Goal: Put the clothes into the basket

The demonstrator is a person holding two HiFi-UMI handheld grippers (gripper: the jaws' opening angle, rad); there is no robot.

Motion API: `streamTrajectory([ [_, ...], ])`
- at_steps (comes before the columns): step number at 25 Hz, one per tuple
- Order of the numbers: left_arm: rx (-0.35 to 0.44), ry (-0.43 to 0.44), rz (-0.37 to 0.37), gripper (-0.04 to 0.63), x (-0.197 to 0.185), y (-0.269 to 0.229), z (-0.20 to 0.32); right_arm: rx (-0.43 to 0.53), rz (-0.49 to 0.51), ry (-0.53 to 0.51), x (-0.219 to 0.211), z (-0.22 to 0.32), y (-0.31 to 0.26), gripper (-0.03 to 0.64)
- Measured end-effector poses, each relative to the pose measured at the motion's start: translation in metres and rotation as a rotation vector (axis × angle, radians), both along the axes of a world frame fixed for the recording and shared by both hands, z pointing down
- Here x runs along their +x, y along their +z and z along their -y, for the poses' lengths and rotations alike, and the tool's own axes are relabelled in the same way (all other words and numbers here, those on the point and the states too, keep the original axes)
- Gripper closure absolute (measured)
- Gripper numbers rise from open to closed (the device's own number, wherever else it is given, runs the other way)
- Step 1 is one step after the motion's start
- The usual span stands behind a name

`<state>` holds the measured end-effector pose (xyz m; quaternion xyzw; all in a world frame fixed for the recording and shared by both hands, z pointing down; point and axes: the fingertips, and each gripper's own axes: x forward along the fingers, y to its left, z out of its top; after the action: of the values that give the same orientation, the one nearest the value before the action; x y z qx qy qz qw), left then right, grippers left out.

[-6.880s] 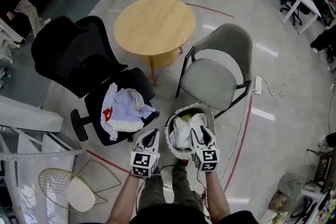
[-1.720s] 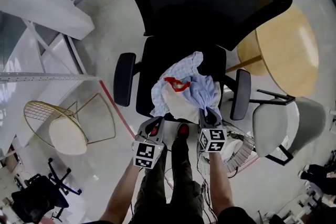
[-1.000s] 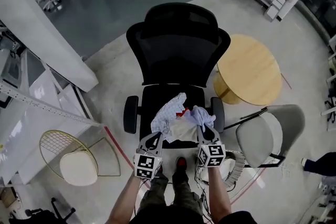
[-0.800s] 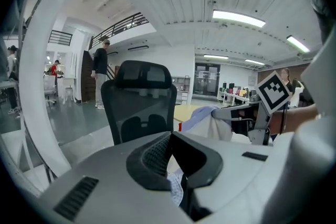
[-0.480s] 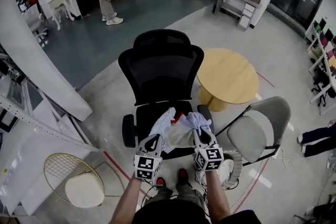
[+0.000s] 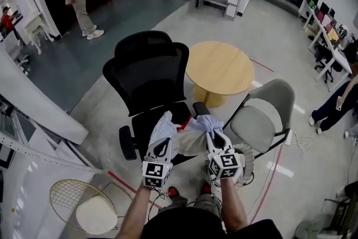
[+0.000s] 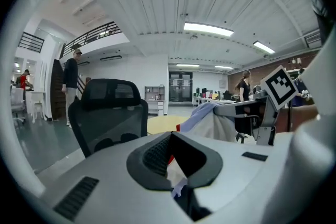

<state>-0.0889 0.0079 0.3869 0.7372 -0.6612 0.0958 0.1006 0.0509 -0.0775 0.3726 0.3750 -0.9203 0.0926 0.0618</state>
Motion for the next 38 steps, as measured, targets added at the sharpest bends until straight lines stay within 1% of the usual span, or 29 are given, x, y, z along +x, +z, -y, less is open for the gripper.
streamTrajectory([
  [4,-0.003,0.067,-0.003,0.589,0.039,0.001,0.014,0.01,-0.009,0.057,0.044,0.003,-0.002,0.54],
  [8,-0.012,0.126,-0.006,0.589,0.084,0.003,0.031,0.014,-0.015,0.114,0.095,0.006,-0.005,0.54],
  [12,-0.024,0.177,-0.011,0.588,0.134,0.004,0.045,0.014,-0.043,0.165,0.152,0.011,-0.003,0.54],
  [19,-0.061,0.252,-0.012,0.589,0.222,0.017,0.055,-0.018,-0.075,0.255,0.251,0.009,0.013,0.54],
  [23,-0.089,0.284,-0.014,0.589,0.267,0.028,0.056,-0.04,-0.094,0.292,0.299,0.005,0.025,0.54],
  [30,-0.153,0.302,-0.011,0.589,0.317,0.064,0.054,-0.118,-0.115,0.3,0.349,-0.007,0.073,0.54],
  [38,-0.225,0.311,-0.006,0.589,0.341,0.12,0.052,-0.225,-0.127,0.267,0.361,-0.014,0.149,0.539],
])
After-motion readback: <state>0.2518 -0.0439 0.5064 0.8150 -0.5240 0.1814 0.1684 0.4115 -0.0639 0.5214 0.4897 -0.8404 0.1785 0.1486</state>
